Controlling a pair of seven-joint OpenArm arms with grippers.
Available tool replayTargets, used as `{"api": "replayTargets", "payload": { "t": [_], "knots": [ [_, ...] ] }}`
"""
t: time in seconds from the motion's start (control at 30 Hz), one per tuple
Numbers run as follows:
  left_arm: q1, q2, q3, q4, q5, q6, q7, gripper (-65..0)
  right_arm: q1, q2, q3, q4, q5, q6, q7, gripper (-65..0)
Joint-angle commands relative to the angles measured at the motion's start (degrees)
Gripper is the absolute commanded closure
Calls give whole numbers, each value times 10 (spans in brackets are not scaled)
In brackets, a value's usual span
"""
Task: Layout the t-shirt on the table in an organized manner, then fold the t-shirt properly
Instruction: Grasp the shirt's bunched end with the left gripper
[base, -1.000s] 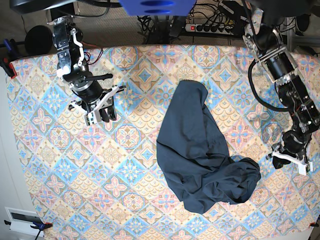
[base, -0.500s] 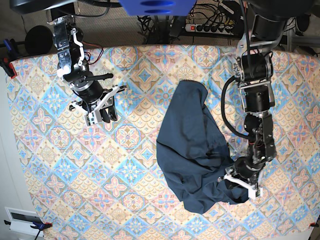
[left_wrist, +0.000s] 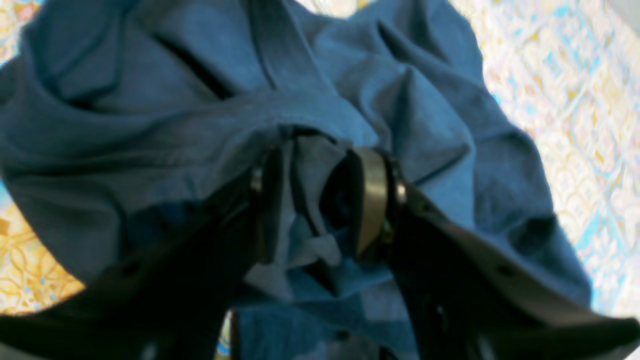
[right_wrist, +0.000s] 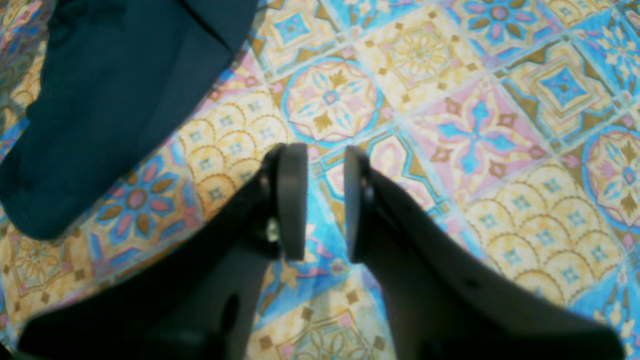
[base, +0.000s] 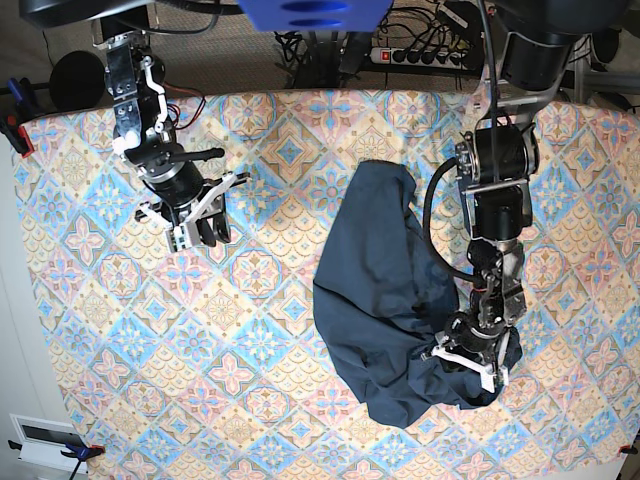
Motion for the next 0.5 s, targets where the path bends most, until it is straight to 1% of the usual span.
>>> {"api": "replayTargets", "payload": {
  "t": [0.0,0.1,0.17,0.2,0.27,0.3,0.33,0.4,0.47],
  "knots": [
    [-14,-16,-3,10,-5,-1,-12,-219,7,5,4,10,3,1,13,-127],
    [-8,-18,3,7,-3,-1,-12,-214,8,5,4,10,3,1,13,-127],
    [-4,-17,14,6,-7,-2,-11,-190,9,5,4,10,3,1,13,-127],
    [-1,-17,21,6,-7,-2,-11,-160,9,5,4,10,3,1,13,-127],
    [2,-13,38,7,-9,-3,-11,-66,9,5,4,9,3,1,13,-127],
    [3,-3,44,8,-12,-11,-10,-15,9,5,4,9,3,1,13,-127],
    [4,3,49,9,-17,-21,-1,0,9,5,5,9,3,1,13,-127],
    [4,12,56,14,-31,-45,38,-2,9,5,11,9,3,1,13,-127],
    [28,26,59,64,-57,-63,78,0,9,5,21,9,3,1,13,-127]
  ]
}}
